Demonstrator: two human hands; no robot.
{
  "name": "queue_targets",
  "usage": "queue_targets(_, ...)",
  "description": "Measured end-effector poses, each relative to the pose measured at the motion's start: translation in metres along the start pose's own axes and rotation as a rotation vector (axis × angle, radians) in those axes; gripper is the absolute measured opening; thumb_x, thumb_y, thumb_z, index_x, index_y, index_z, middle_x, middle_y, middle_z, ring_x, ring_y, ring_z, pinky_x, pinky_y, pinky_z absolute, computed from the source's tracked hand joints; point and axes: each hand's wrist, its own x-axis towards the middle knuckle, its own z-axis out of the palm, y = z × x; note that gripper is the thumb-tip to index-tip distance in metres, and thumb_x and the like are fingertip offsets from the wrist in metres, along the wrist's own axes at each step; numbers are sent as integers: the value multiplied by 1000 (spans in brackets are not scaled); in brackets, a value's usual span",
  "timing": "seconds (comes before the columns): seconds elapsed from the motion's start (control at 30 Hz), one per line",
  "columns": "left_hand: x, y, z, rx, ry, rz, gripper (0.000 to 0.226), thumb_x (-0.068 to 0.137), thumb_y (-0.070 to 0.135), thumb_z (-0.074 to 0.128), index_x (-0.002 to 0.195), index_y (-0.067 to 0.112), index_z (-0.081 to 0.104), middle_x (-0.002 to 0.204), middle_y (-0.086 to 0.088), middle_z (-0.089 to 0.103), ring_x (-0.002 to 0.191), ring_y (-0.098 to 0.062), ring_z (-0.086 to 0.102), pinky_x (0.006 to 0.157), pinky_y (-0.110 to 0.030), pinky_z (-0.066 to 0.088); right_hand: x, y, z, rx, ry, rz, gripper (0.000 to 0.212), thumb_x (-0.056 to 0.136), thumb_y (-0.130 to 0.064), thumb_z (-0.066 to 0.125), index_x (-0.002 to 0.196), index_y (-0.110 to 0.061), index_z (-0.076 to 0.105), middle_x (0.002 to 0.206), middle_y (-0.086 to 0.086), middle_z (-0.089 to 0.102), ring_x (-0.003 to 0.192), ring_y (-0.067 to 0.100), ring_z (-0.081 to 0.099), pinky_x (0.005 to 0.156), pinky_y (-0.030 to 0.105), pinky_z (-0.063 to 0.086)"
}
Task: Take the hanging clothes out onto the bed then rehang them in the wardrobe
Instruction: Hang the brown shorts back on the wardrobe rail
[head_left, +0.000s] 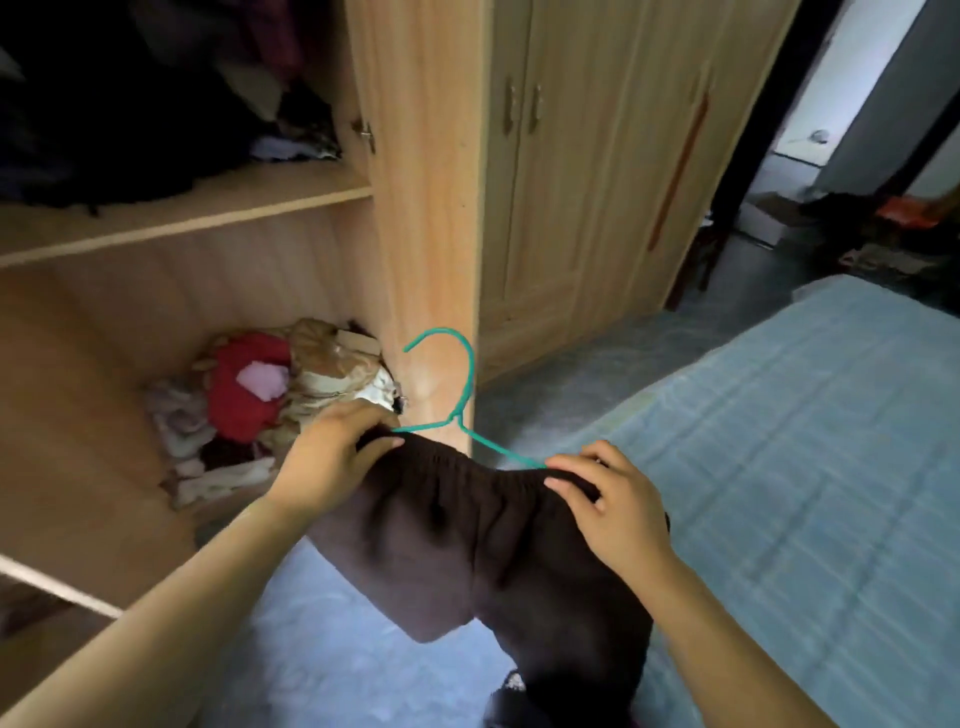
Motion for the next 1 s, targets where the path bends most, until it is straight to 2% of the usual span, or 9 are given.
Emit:
queue_targets(0.13, 0, -42, -54, 159, 140, -114, 38, 81, 47, 48, 89, 15, 67, 84, 1, 66, 79, -24, 57, 72, -37, 45, 55, -37, 54, 113, -47, -103, 27, 82, -50, 56, 97, -33, 70, 87, -13, 53, 65, 7, 57, 61, 22, 44)
queue_targets(0.3, 38, -97, -123, 284, 276, -184, 36, 83, 47, 47, 93, 19, 67, 85, 2, 64, 80, -24, 56, 72, -38, 48, 158, -83, 115, 251, -38, -216, 22, 79, -40, 69, 94, -25, 74, 81, -13, 56, 72, 1, 57, 64, 12, 42)
queue_targets(0.4, 76, -131, -166, 367, 334, -197, 34, 84, 47, 47, 94, 22, 67, 86, 3, 65, 81, -25, 57, 72, -41, 49, 234, -108, 151, 331, -48, -278, 23, 78, -38, 69, 95, -23, 74, 83, -10, 58, 76, 5, 58, 62, 18, 46)
queue_targets(0.53, 123, -164, -219, 406, 471, -221, 31, 82, 42, 52, 94, 19, 69, 91, 3, 68, 84, -23, 59, 75, -37, 49, 335, -147, 186, 375, -70, -394, 20, 77, -33, 71, 95, -24, 74, 84, -12, 55, 76, 6, 57, 62, 18, 45)
queue_targets(0.63, 158, -186, -255, 475, 554, -240, 30, 81, 42, 53, 94, 19, 69, 91, 5, 66, 84, -20, 58, 73, -34, 48, 408, -178, 208, 377, -118, -496, 18, 80, -33, 69, 95, -24, 72, 88, -15, 53, 81, 4, 57, 68, 19, 46)
queue_targets(0.73, 189, -209, -286, 508, 625, -275, 18, 82, 30, 64, 95, 19, 69, 90, 12, 62, 86, -16, 57, 73, -31, 46, 474, -207, 226, 354, -133, -601, 16, 82, -32, 67, 95, -24, 69, 92, -18, 52, 84, 1, 54, 72, 10, 41)
queue_targets(0.8, 206, -223, -304, 528, 655, -286, 14, 81, 20, 71, 95, 19, 68, 88, 17, 57, 84, -14, 56, 70, -23, 41, 509, -228, 234, 330, -119, -656, 15, 82, -31, 67, 96, -24, 69, 93, -16, 54, 86, 1, 53, 72, 5, 38)
queue_targets(0.9, 229, -241, -333, 536, 724, -310, 15, 80, 17, 72, 94, 19, 68, 86, 19, 56, 82, -12, 56, 69, -16, 38, 554, -264, 238, 294, -90, -759, 14, 83, -32, 66, 96, -25, 67, 93, -16, 54, 88, 6, 52, 72, 9, 37)
queue_targets(1.0, 256, -254, -361, 519, 782, -306, 14, 80, 19, 72, 93, 22, 67, 85, 19, 58, 81, -7, 56, 69, -14, 39, 595, -295, 234, 259, -31, -864, 15, 83, -36, 64, 94, -26, 65, 90, -19, 54, 83, 8, 51, 69, 19, 45)
